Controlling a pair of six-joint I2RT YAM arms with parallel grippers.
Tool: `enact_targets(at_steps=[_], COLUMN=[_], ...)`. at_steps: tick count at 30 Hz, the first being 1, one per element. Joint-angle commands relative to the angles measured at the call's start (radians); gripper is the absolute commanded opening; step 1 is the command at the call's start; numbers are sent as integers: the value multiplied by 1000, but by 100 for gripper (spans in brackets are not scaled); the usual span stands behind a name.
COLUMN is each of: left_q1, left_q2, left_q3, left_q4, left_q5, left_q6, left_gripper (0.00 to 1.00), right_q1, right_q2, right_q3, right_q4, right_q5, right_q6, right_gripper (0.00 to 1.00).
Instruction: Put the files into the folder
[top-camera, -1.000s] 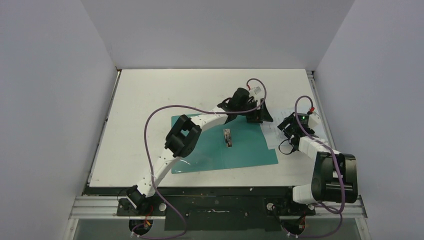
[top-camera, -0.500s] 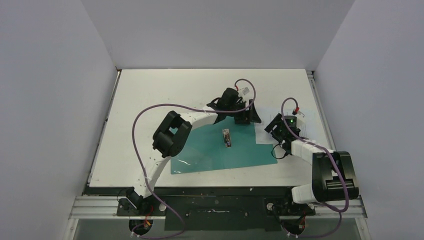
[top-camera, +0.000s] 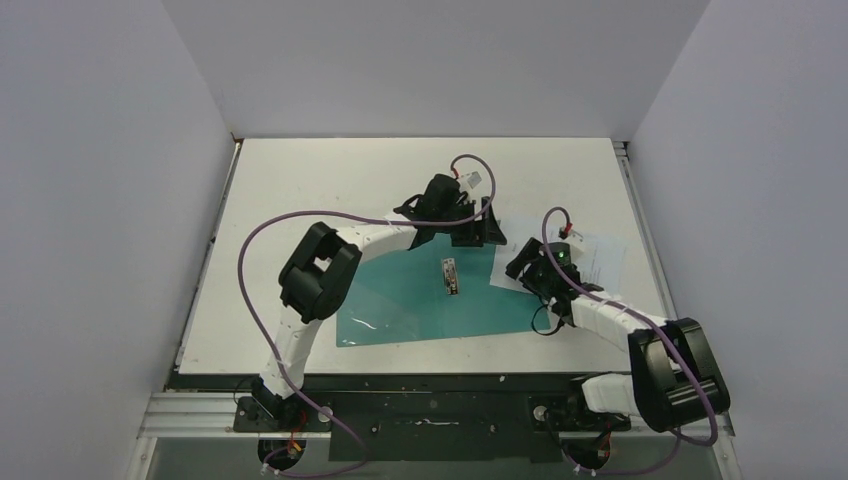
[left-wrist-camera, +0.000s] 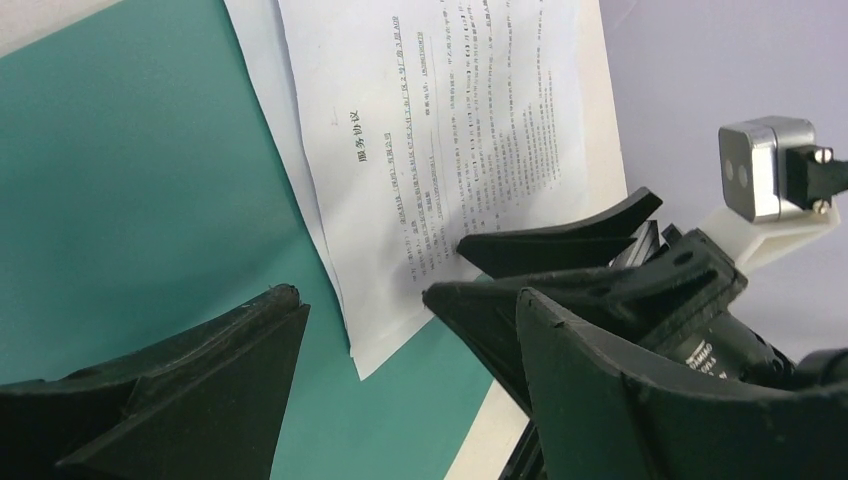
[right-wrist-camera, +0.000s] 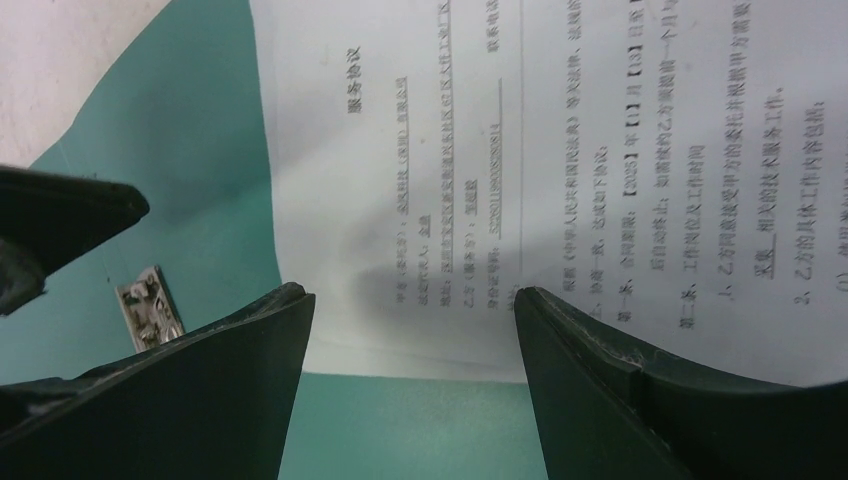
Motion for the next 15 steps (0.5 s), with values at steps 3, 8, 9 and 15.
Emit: enact_targets(at_steps=[3, 8, 9, 15], left_q1=[-4, -31, -35, -37], left_q2=[-67, -45, -31, 49], left_q3=[-7, 45, 62, 188], left_q4=[21, 6, 0, -10], left_q5=[-3, 17, 20, 51], left_q6=[26, 33, 35, 31], left_gripper=[76, 76, 76, 76], right_q1=[30, 29, 29, -32], right_q2=[-123, -214, -226, -268], right_q3=[27, 93, 104, 139], right_q4=[-88, -213, -236, -318], right_q5=[47, 146, 178, 296], right_q6=[5, -37, -47, -69], right_gripper=[76, 81, 84, 94])
